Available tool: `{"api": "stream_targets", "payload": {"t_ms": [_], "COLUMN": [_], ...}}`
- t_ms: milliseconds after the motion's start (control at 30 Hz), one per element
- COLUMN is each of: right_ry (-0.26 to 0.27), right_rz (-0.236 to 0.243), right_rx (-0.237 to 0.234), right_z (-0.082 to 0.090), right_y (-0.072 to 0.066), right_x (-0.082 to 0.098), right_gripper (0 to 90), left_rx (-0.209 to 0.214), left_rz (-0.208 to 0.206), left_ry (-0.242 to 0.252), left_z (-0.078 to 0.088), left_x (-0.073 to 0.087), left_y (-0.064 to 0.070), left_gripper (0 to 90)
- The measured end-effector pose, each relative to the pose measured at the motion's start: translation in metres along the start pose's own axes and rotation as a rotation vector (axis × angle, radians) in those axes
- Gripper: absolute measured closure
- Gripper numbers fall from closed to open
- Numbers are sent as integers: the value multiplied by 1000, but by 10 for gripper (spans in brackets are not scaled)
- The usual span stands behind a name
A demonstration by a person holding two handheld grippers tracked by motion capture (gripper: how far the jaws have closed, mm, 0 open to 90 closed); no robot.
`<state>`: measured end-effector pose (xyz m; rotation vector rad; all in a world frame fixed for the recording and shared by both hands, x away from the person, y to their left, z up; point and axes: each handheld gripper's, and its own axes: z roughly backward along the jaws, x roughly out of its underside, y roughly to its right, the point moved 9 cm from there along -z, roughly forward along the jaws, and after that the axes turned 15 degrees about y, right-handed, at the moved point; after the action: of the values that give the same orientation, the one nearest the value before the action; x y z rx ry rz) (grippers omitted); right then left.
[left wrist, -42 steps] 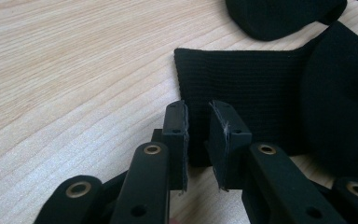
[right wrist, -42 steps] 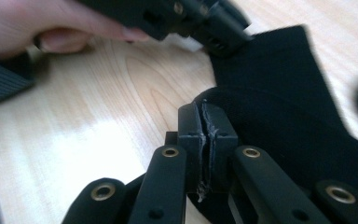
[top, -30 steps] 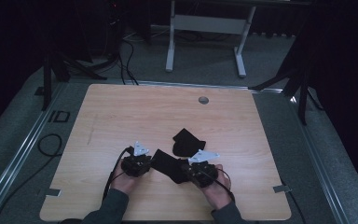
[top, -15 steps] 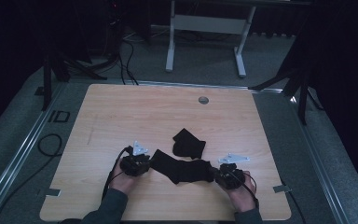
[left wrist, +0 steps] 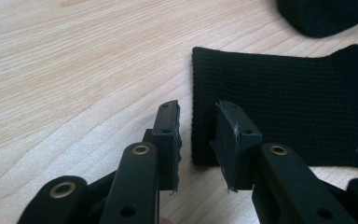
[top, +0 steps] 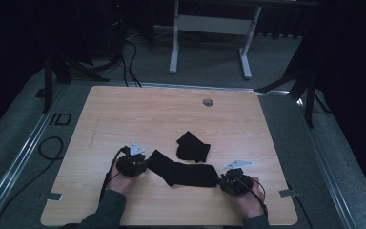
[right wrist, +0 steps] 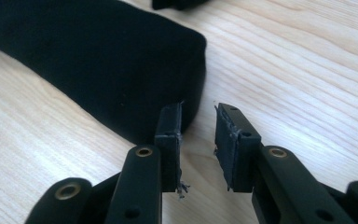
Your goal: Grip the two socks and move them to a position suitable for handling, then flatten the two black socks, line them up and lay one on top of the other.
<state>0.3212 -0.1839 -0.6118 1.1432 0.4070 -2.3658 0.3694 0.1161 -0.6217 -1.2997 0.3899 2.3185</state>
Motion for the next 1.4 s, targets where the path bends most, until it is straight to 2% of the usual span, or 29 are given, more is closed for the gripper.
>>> {"api": "stream_targets", "payload": {"t_ms": [100, 200, 333, 433, 667, 933, 1133, 1400], "right_ry": [25, 55, 102, 110, 107, 61, 39, 15], "right_rz": [-12, -6, 22, 39, 87, 158, 171, 185], "right_rx": [12, 0, -39, -55, -99, -123, -131, -143], "right_z": [4, 5, 3, -6, -34, -65, -83, -108], "right_y": [5, 4, -4, -11, -33, -52, -57, -72], "right_x": [-6, -15, -33, -44, -65, -79, -86, -95], "right_gripper": [666, 648, 631, 627, 620, 620, 611, 571], "left_rx": [2, 4, 3, 3, 5, 1, -3, -5], "left_rz": [2, 0, 4, 4, 3, 2, 1, -4], "left_ry": [3, 5, 8, 8, 9, 9, 12, 11], "left_z": [-1, -1, -2, -2, -2, -2, -2, -2], "left_x": [0, -1, -1, -1, -1, -1, -1, -1], "left_y": [-1, -2, -2, -2, -3, -2, -2, -2], "left_gripper": [694, 686, 678, 676, 676, 677, 676, 675]}}
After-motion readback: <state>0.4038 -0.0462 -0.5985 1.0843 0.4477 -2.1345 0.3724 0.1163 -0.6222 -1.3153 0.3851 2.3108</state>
